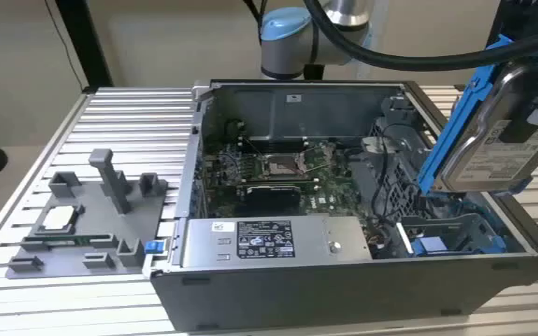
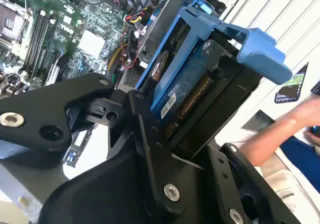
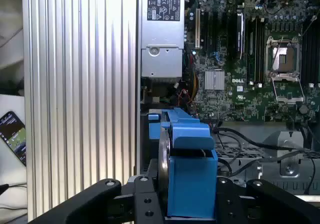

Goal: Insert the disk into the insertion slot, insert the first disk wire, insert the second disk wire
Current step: 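Insert the disk into the insertion slot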

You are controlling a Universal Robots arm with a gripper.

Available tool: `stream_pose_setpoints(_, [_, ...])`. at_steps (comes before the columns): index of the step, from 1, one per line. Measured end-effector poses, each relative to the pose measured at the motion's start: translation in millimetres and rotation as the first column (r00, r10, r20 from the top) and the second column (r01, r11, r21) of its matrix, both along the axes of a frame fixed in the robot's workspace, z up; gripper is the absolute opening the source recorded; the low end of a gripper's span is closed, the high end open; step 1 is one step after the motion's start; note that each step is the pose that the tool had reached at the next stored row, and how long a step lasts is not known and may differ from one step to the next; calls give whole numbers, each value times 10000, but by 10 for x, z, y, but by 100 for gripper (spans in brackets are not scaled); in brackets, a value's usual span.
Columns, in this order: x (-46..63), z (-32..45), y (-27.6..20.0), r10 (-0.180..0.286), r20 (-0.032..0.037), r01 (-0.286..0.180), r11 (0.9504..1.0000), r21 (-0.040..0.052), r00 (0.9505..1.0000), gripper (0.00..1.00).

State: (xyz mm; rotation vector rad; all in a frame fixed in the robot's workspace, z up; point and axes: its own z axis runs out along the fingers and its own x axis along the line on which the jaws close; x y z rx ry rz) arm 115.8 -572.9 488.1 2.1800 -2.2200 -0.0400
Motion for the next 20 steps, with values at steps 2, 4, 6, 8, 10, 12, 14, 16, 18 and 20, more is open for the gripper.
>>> stream_pose_setpoints(2, [0, 0, 1, 0, 0, 0, 10000, -1, 10000, 0])
stream_pose_setpoints(4, [0, 0, 1, 0, 0, 0, 10000, 0, 10000, 0])
stream_pose_setpoints(6, [0, 0, 1, 0, 0, 0, 10000, 0, 10000, 0])
stream_pose_setpoints(8, [0, 1, 2, 0, 0, 0, 10000, -1, 10000, 0])
stream_pose_setpoints(10, [0, 0, 2, 0, 0, 0, 10000, 0, 10000, 0])
stream_pose_setpoints(12, [0, -3, 2, 0, 0, 0, 10000, 1, 10000, 0])
stream_pose_setpoints(14, [6, -15, 1, 0, 0, 0, 10000, 1, 10000, 0])
stream_pose_setpoints(16, [35, -43, 0, 0, 0, 0, 10000, 13, 10000, 0])
stream_pose_setpoints(18, [109, -90, -3, -1, -1, 1, 10000, 27, 10000, 0])
stream_pose_setpoints(20, [163, -126, -9, 0, -1, 0, 10000, 32, 10000, 0])
